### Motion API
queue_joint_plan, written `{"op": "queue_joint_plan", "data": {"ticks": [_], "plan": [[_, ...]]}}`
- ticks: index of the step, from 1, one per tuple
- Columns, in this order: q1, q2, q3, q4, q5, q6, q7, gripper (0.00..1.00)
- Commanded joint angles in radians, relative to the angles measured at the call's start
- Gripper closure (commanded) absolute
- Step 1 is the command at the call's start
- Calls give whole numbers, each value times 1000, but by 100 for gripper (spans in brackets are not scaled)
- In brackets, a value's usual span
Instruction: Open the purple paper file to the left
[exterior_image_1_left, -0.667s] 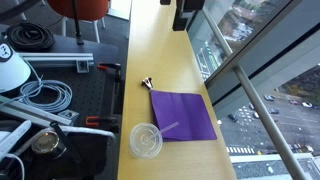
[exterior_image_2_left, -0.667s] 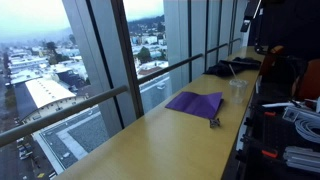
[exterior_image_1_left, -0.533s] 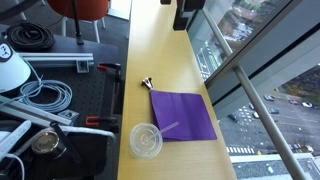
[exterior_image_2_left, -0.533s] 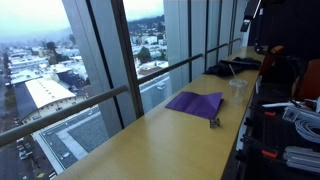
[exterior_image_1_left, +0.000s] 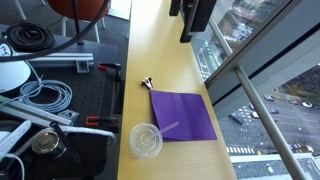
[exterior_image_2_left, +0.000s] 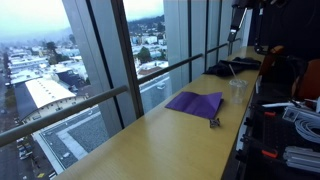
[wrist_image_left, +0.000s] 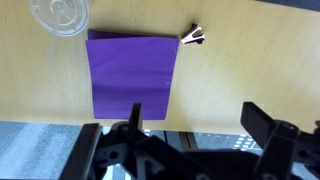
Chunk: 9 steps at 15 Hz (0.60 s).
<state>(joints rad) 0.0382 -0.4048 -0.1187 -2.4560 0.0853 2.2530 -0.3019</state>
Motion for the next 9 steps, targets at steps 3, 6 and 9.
{"op": "queue_joint_plan", "data": {"ticks": [3,6,9], "plan": [[-3,326,-51,241,116,42,-117,0],[-55,498,-53,417,174,-19,-164,0],[-143,673,-34,592,197,-112,-194,0]]}}
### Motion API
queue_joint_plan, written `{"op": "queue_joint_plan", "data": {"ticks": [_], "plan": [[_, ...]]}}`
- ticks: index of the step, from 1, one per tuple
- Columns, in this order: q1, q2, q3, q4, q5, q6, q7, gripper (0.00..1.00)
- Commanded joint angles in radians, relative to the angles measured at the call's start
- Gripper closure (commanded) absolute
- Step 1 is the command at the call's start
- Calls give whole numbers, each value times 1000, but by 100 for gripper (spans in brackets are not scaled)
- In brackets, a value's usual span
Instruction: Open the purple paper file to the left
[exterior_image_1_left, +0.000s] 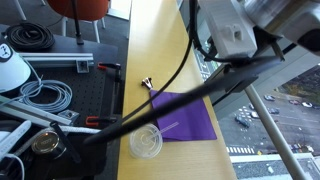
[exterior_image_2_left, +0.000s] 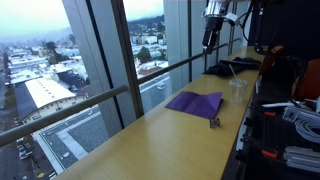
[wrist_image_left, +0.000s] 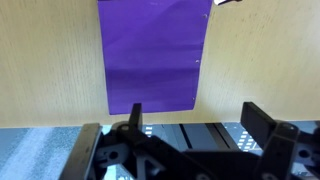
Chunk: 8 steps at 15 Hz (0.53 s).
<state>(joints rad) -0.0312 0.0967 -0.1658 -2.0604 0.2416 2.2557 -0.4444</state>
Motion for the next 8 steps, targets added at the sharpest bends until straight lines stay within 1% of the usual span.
{"op": "queue_joint_plan", "data": {"ticks": [1,5,8], "plan": [[-107,230,18,254,39,-160,-60,0],[-227,438,29,478,-7,-361,-46,0],[-302,570,49,638,-4,-480,-50,0]]}}
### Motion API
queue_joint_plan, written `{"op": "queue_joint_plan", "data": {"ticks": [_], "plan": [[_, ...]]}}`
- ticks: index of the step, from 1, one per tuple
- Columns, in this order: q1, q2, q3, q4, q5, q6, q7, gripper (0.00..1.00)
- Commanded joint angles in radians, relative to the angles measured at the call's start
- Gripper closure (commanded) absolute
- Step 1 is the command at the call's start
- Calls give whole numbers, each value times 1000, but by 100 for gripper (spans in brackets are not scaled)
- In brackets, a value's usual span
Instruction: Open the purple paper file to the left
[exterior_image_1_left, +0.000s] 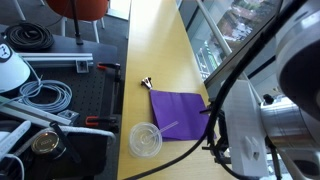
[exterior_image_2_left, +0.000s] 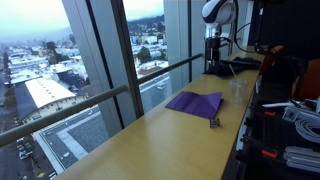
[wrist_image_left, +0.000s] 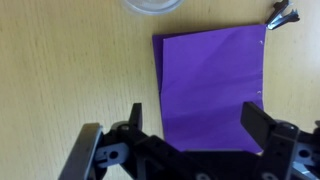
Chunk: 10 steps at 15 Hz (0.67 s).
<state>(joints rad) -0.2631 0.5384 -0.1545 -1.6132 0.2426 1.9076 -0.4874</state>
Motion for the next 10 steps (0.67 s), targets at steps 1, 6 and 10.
{"op": "queue_joint_plan", "data": {"ticks": [1,6,10], "plan": [[-90,160,49,229,4,-152,-13,0],[-139,264,115,321,24,-143,-36,0],[-136,313,138,315,11,-119,-34,0]]}}
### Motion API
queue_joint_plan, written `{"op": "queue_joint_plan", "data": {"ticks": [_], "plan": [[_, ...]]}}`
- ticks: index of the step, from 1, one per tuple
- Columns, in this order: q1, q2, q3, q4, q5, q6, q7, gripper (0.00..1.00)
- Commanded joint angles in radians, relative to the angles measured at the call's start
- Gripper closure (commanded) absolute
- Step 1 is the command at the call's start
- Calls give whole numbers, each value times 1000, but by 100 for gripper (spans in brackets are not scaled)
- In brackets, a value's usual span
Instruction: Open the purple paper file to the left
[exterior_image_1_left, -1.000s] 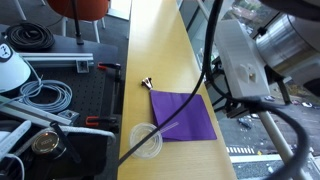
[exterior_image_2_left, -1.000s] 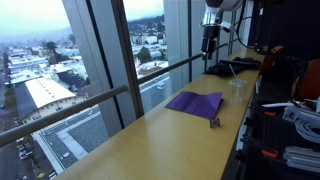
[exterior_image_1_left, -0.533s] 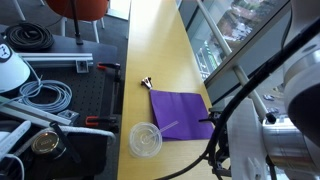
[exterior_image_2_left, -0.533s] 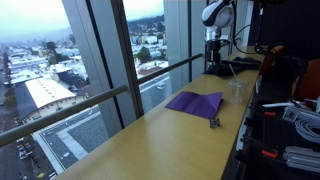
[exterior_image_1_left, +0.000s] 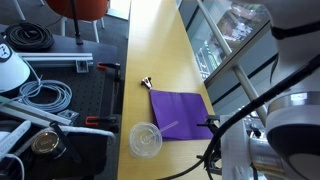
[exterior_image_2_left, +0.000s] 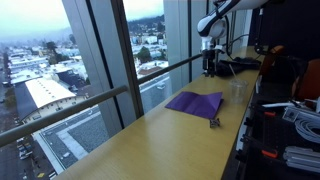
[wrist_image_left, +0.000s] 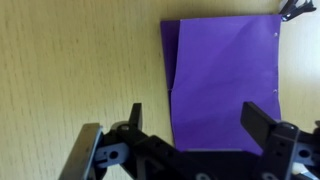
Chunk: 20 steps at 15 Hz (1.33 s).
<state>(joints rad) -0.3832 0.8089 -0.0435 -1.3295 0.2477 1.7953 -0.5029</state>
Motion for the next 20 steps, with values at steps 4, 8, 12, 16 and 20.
{"op": "queue_joint_plan", "data": {"ticks": [4,8,12,16,20], "plan": [[-8,76,35,4,-3,2,-9,0],[-4,99,47,-18,2,-6,1,0],[6,97,55,-64,1,-12,8,0],[15,88,57,-103,0,2,10,25],[24,79,57,-132,-3,18,8,51]]}}
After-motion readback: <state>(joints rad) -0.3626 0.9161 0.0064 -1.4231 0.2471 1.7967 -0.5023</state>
